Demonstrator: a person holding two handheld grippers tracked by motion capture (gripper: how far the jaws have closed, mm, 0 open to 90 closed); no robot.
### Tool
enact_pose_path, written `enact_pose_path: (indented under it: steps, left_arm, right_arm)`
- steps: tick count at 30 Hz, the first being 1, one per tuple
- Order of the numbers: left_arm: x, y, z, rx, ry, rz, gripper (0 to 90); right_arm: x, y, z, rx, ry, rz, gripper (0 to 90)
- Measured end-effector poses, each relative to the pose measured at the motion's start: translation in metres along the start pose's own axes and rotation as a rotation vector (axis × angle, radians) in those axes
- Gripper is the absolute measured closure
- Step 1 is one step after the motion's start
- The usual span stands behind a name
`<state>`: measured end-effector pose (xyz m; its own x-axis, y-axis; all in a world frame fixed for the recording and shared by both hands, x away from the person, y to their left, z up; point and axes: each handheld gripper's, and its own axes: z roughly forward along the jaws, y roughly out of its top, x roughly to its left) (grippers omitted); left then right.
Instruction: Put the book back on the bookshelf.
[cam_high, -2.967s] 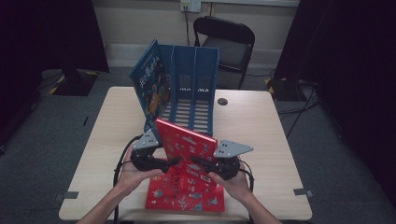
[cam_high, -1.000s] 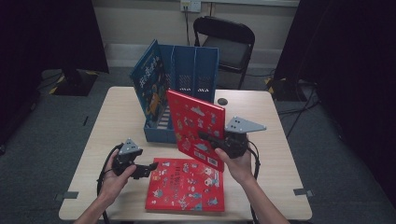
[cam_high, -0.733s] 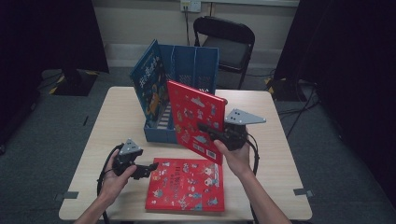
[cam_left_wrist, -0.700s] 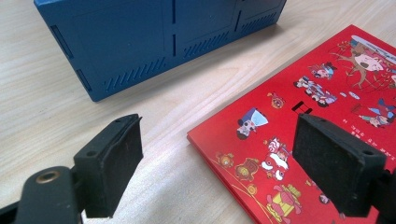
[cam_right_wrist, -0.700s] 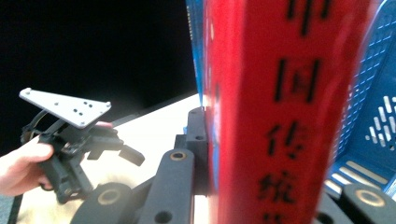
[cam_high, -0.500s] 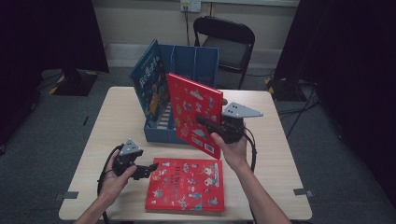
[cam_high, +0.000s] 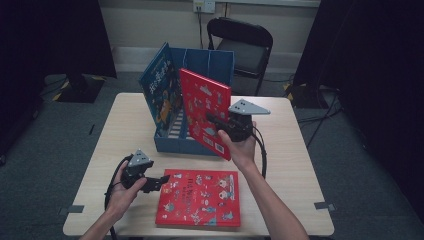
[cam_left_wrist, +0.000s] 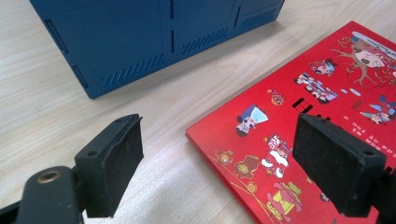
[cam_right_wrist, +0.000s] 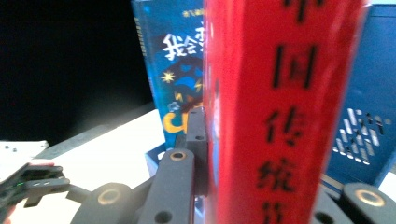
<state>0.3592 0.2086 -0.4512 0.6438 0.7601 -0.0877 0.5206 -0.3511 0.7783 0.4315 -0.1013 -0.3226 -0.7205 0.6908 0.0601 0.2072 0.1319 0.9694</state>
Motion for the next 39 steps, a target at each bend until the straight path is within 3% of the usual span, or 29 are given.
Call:
enact_pose_path:
  steps: [39]
  left_arm:
    - [-0.001, -0.002, 0.003, 0.017, -0.010, 0.000, 16.5]
  right_arm:
    - [-0.014, 0.019, 0.096, 0.059, -0.308, 0.047, 80.5]
